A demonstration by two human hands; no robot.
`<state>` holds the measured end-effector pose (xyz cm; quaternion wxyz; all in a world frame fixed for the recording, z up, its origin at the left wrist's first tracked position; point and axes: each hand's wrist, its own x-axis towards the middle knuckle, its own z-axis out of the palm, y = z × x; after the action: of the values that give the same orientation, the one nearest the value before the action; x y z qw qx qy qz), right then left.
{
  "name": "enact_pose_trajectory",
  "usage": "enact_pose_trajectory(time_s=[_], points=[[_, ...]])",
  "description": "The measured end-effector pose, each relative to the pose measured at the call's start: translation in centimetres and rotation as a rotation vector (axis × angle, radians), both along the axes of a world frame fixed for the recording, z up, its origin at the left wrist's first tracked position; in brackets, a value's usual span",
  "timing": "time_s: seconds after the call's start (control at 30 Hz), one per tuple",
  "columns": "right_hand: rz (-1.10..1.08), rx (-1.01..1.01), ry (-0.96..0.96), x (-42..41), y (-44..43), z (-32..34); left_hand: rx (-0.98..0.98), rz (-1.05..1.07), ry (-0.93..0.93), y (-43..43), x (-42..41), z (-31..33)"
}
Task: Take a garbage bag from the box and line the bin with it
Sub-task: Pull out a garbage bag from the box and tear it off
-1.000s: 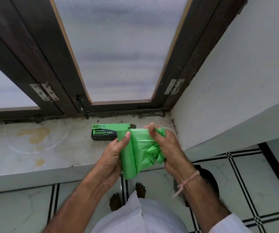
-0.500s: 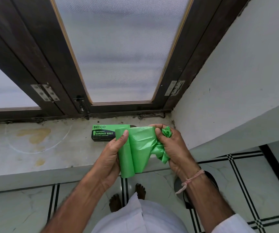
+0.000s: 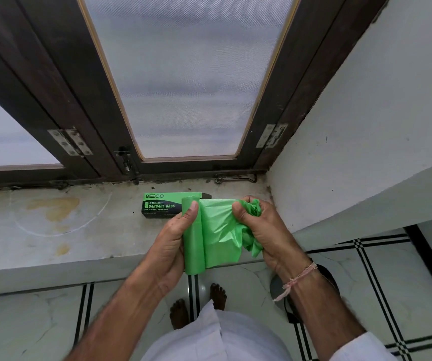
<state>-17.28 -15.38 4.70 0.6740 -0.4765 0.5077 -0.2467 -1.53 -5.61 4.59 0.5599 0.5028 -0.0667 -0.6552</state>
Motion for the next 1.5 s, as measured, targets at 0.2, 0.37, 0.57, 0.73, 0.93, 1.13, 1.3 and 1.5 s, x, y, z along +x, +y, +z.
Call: enact_pose_trajectory(time_s=[0.2, 0.37, 0.57, 0.73, 0.93, 1.13, 1.3, 1.5], points=[[0.003, -0.086, -0.009, 0.4, -0.8, -0.3, 0.002, 0.006, -0.032, 0.0, -0.2, 0.0], [0.079, 0.032, -0.021, 0.5, -0.1, 0.6, -0.011, -0.026, -0.057, 0.0, -0.5, 0.1], [0.071, -0.013, -0.011, 0.5, 0.1, 0.6, -0.002, -0.031, -0.060, -0.1, -0.4, 0.1], [0.073, -0.039, -0.019, 0.2, -0.5, 0.1, -0.006, -0.019, -0.042, -0.3, -0.4, 0.2], [0.087, -0.062, -0.003, -0.2, -1.0, -0.4, 0.013, 0.036, -0.036, -0.5, -0.5, 0.3], [0.136, 0.004, 0.032, -0.1, -0.3, 0.0, -0.007, -0.012, -0.044, -0.2, -0.6, 0.3], [0.102, -0.025, 0.013, -0.1, -0.4, -0.5, 0.008, -0.032, -0.089, 0.0, -0.4, -0.1], [0.135, -0.023, -0.017, -0.2, -0.9, -0.8, -0.018, -0.025, -0.100, 0.0, -0.6, -0.2]])
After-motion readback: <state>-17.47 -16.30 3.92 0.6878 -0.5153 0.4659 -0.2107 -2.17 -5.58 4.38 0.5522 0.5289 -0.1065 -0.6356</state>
